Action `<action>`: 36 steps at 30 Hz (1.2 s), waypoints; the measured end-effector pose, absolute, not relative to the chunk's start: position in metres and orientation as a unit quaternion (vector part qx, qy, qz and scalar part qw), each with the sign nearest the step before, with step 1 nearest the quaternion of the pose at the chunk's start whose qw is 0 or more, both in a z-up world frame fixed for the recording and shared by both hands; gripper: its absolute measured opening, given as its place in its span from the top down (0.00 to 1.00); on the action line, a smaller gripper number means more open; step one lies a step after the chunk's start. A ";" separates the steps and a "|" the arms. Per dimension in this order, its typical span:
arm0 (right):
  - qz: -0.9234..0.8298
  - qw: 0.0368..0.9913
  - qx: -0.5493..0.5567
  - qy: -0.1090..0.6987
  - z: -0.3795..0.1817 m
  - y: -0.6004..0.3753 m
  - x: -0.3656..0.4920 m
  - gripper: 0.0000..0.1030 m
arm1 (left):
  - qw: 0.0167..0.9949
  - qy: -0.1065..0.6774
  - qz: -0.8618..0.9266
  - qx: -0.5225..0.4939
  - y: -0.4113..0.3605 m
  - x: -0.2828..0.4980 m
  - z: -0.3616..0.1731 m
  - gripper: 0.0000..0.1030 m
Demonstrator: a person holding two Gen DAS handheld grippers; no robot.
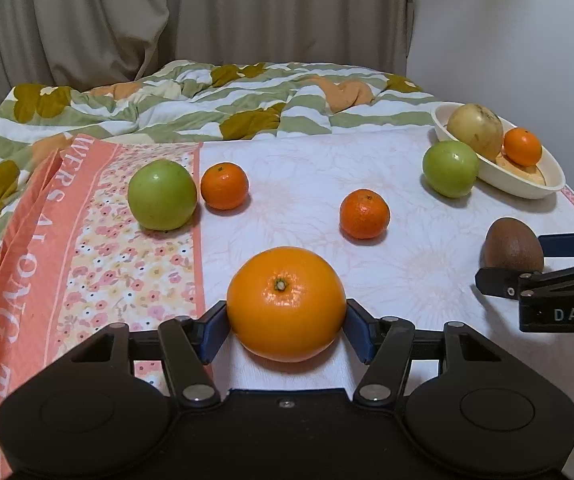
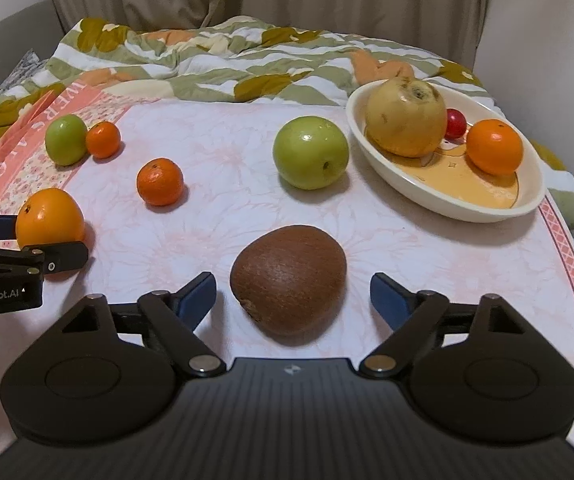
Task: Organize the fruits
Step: 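Grasp the large orange with the left gripper while the right grasps the brown kiwi, then carry the orange and kiwi over the white bowl and release both inside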
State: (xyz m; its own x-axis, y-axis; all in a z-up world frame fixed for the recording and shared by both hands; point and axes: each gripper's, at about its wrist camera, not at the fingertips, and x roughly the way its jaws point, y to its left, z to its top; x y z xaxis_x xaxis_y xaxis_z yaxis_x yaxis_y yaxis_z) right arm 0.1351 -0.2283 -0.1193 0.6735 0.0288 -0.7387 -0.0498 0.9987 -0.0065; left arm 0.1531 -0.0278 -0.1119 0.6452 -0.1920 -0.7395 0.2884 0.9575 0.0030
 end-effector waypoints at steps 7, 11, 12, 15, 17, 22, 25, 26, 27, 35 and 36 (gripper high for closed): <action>0.024 0.912 -0.011 0.408 -0.123 -0.227 0.140 0.20 | 0.905 0.403 -0.126 0.052 -0.022 0.148 -0.111 0.37; 0.018 0.914 -0.013 0.406 -0.123 -0.225 0.139 0.26 | 0.905 0.404 -0.123 0.040 -0.017 0.145 -0.109 0.37; 0.017 0.914 -0.012 0.405 -0.123 -0.225 0.139 0.27 | 0.906 0.403 -0.123 0.040 -0.016 0.144 -0.107 0.37; 0.016 0.917 -0.012 0.399 -0.120 -0.222 0.136 0.27 | 0.908 0.399 -0.123 0.037 -0.013 0.141 -0.102 0.37; 0.016 0.919 -0.012 0.394 -0.115 -0.220 0.133 0.27 | 0.910 0.394 -0.123 0.036 -0.011 0.139 -0.097 0.37; 0.015 0.924 -0.011 0.382 -0.098 -0.215 0.125 0.27 | 0.915 0.383 -0.124 0.030 -0.007 0.133 -0.082 0.37; 0.013 0.927 -0.009 0.375 -0.084 -0.213 0.118 0.27 | 0.918 0.375 -0.127 0.026 -0.006 0.127 -0.070 0.37; 0.012 0.928 -0.008 0.372 -0.079 -0.213 0.115 0.27 | 0.919 0.372 -0.129 0.025 -0.006 0.125 -0.065 0.37; 0.010 0.929 -0.008 0.369 -0.074 -0.213 0.112 0.27 | 0.920 0.368 -0.130 0.023 -0.005 0.123 -0.061 0.37; -0.008 0.936 0.003 0.352 -0.031 -0.222 0.085 0.27 | 0.926 0.348 -0.145 0.013 -0.009 0.109 -0.024 0.37; -0.012 0.937 0.004 0.350 -0.025 -0.225 0.082 0.27 | 0.927 0.345 -0.150 0.010 -0.010 0.108 -0.019 0.37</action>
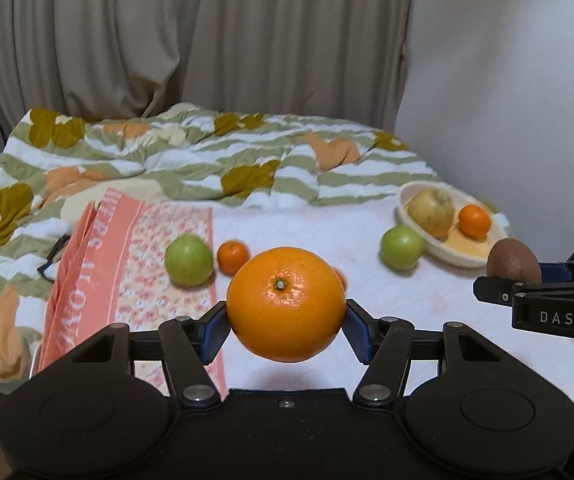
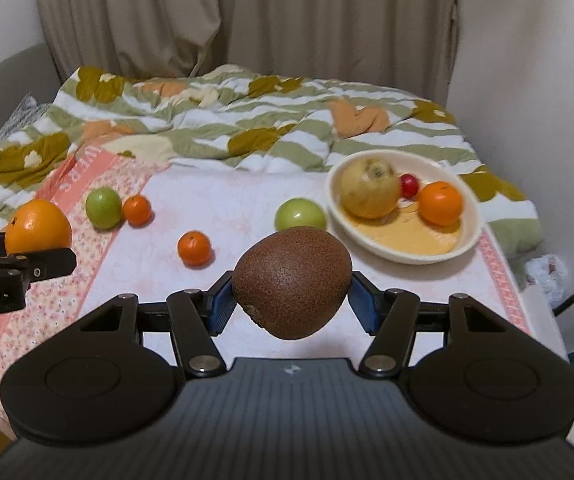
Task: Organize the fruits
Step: 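Carry the orange and kiwi over the white bowl and release both inside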
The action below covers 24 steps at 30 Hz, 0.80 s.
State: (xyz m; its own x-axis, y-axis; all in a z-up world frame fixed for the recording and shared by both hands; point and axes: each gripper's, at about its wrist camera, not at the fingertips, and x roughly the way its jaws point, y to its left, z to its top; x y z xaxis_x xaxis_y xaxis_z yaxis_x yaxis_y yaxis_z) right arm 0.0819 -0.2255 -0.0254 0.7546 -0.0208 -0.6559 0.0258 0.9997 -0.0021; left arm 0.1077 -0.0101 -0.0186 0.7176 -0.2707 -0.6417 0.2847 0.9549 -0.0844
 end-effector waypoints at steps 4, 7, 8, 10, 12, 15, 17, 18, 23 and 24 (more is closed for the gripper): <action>-0.029 0.939 0.006 0.342 -0.004 -0.241 0.073 0.27 | 0.928 0.333 -0.169 0.008 -0.021 0.103 0.001 0.37; -0.034 0.941 0.014 0.336 0.008 -0.259 0.068 0.27 | 0.930 0.323 -0.176 0.013 -0.033 0.102 0.013 0.37; -0.035 0.942 0.015 0.333 0.012 -0.264 0.066 0.27 | 0.931 0.320 -0.177 0.013 -0.038 0.102 0.017 0.37; -0.034 0.944 0.016 0.329 0.017 -0.277 0.065 0.27 | 0.933 0.312 -0.180 0.013 -0.051 0.102 0.024 0.37; -0.030 0.946 0.014 0.324 0.021 -0.293 0.065 0.27 | 0.934 0.308 -0.183 0.015 -0.064 0.102 0.029 0.37; -0.021 0.947 0.013 0.320 0.025 -0.318 0.069 0.27 | 0.935 0.308 -0.174 0.012 -0.087 0.104 0.033 0.37; -0.013 0.947 0.016 0.321 0.026 -0.334 0.073 0.27 | 0.937 0.307 -0.169 0.008 -0.101 0.106 0.035 0.37; -0.007 0.946 0.016 0.322 0.026 -0.344 0.077 0.27 | 0.937 0.308 -0.166 0.005 -0.110 0.108 0.035 0.37; 0.021 0.945 0.003 0.326 0.022 -0.384 0.098 0.27 | 0.936 0.316 -0.156 -0.015 -0.154 0.121 0.026 0.37; 0.027 0.945 0.000 0.327 0.020 -0.390 0.103 0.27 | 0.935 0.319 -0.154 -0.017 -0.163 0.124 0.023 0.37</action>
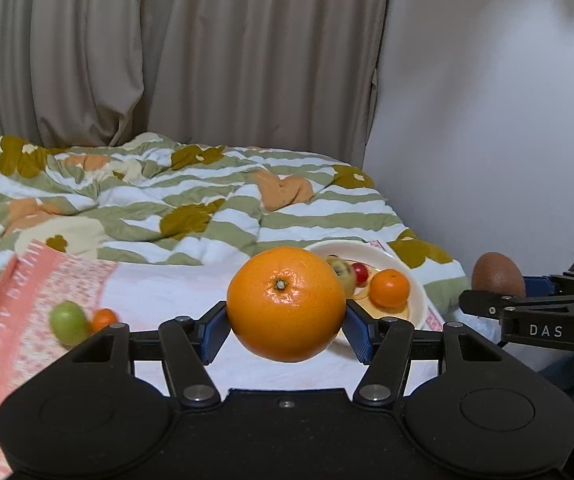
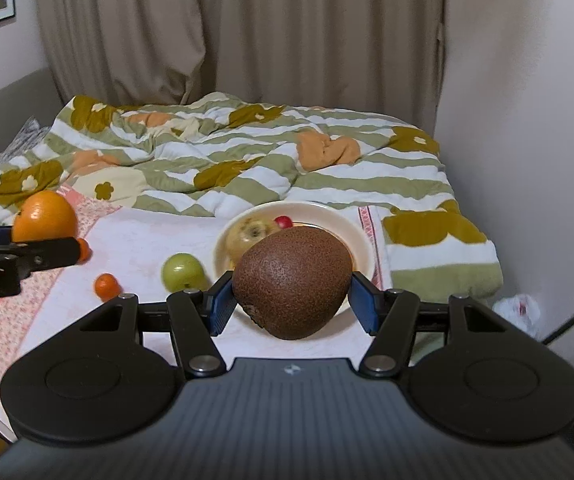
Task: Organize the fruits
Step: 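Carry the orange and kiwi over the white bowl and release both inside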
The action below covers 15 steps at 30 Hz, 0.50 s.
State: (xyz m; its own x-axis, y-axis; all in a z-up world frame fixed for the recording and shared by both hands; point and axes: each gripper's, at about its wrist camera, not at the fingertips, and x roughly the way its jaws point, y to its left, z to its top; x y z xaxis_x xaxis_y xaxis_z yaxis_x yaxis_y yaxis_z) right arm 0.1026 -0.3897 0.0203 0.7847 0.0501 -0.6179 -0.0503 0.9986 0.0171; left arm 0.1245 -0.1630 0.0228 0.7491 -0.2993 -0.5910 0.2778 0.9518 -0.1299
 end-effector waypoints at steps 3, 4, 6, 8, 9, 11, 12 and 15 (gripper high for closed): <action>0.043 0.942 -0.011 0.334 0.014 -0.407 0.118 0.27 | 0.932 0.329 -0.150 -0.020 -0.188 0.135 0.014 0.37; 0.048 0.940 -0.014 0.336 0.011 -0.412 0.123 0.27 | 0.931 0.332 -0.150 -0.019 -0.196 0.139 0.010 0.37; 0.058 0.938 -0.018 0.342 0.006 -0.422 0.133 0.27 | 0.929 0.338 -0.150 -0.016 -0.211 0.145 0.003 0.37; 0.066 0.936 -0.022 0.346 0.000 -0.431 0.142 0.27 | 0.926 0.345 -0.150 -0.011 -0.223 0.155 -0.005 0.37; 0.068 0.935 -0.022 0.348 -0.003 -0.435 0.146 0.27 | 0.925 0.350 -0.150 -0.009 -0.229 0.160 -0.009 0.37; 0.070 0.933 -0.021 0.353 -0.009 -0.443 0.154 0.27 | 0.921 0.359 -0.151 -0.003 -0.240 0.170 -0.018 0.37; 0.071 0.932 -0.020 0.355 -0.012 -0.446 0.156 0.27 | 0.919 0.363 -0.153 0.000 -0.244 0.175 -0.022 0.37; 0.067 0.929 -0.014 0.363 -0.019 -0.455 0.164 0.27 | 0.912 0.378 -0.161 0.011 -0.257 0.191 -0.035 0.37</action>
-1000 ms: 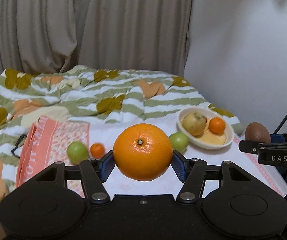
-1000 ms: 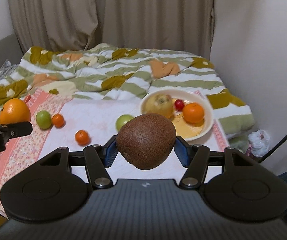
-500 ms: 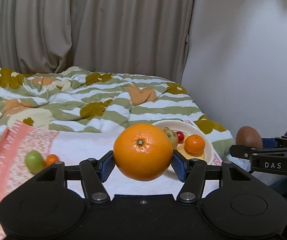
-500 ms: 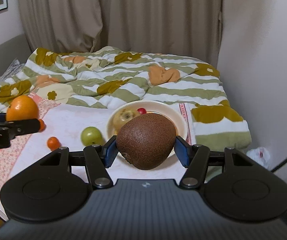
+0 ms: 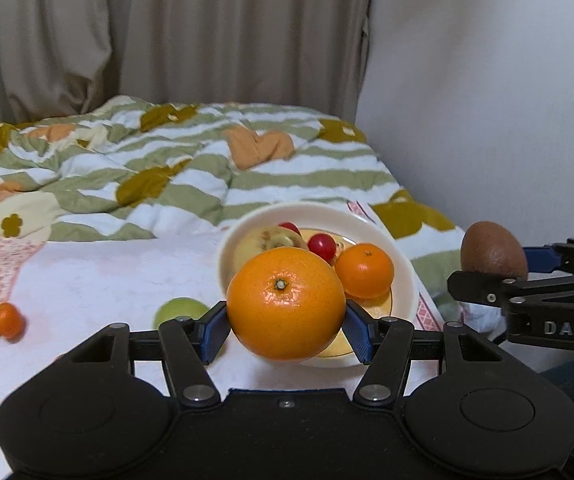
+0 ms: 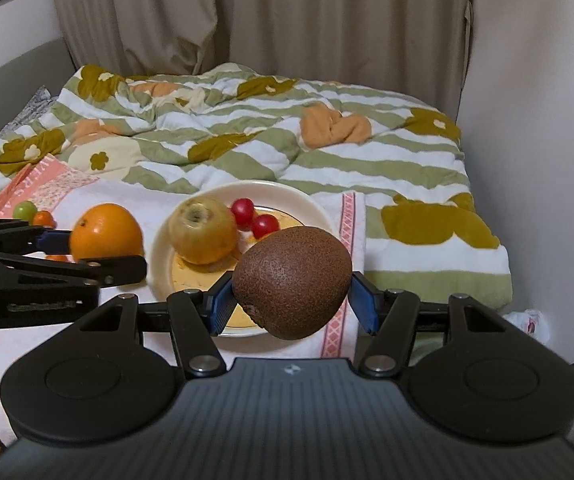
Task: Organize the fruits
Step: 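Carry the orange and kiwi over the white bowl and release both inside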
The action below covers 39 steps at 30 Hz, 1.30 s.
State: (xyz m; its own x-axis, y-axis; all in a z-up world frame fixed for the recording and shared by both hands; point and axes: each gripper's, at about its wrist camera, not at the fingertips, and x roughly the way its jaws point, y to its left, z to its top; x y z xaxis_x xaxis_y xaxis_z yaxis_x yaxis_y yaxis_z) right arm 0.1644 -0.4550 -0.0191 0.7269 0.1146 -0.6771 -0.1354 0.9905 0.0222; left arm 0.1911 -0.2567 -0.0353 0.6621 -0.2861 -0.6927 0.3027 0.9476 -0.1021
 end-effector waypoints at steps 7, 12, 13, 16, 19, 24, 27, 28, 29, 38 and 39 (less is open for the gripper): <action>0.051 0.923 0.004 0.380 -0.034 -0.471 0.180 0.27 | 0.884 0.428 -0.184 0.048 -0.281 0.221 -0.069 0.37; 0.041 0.920 0.010 0.390 -0.042 -0.478 0.189 0.27 | 0.871 0.445 -0.196 0.063 -0.293 0.232 -0.082 0.37; 0.039 0.920 0.011 0.391 -0.042 -0.478 0.190 0.27 | 0.870 0.448 -0.197 0.068 -0.296 0.234 -0.084 0.37; 0.033 0.920 0.012 0.390 -0.043 -0.480 0.193 0.27 | 0.862 0.457 -0.205 0.078 -0.302 0.241 -0.087 0.37; 0.030 0.920 0.015 0.390 -0.042 -0.483 0.194 0.27 | 0.868 0.442 -0.210 0.083 -0.306 0.241 -0.083 0.17; 0.032 0.921 0.014 0.388 -0.037 -0.485 0.196 0.27 | 0.878 0.425 -0.205 0.082 -0.301 0.235 -0.067 0.06; 0.038 0.922 0.008 0.384 -0.032 -0.484 0.197 0.27 | 0.880 0.425 -0.198 0.076 -0.290 0.228 -0.059 0.06; 0.041 0.922 0.006 0.384 -0.031 -0.483 0.198 0.27 | 0.881 0.426 -0.195 0.071 -0.286 0.225 -0.056 0.06; 0.045 0.922 0.005 0.385 -0.031 -0.481 0.199 0.27 | 0.881 0.427 -0.194 0.064 -0.281 0.223 -0.053 0.06; 0.113 0.911 -0.011 0.396 -0.038 -0.449 0.207 0.27 | 0.900 0.414 -0.139 0.000 -0.238 0.205 -0.028 0.06; 0.122 0.909 -0.016 0.398 -0.040 -0.444 0.208 0.27 | 0.901 0.412 -0.134 -0.004 -0.234 0.202 -0.027 0.06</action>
State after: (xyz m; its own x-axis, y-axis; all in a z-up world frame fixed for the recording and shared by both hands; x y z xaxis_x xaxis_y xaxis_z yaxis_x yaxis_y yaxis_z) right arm 0.2085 -0.4443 -0.0403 0.6539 0.2093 -0.7271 -0.2354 0.9696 0.0674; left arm 0.2023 -0.2344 -0.0268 0.6243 -0.2446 -0.7419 0.2376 0.9642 -0.1180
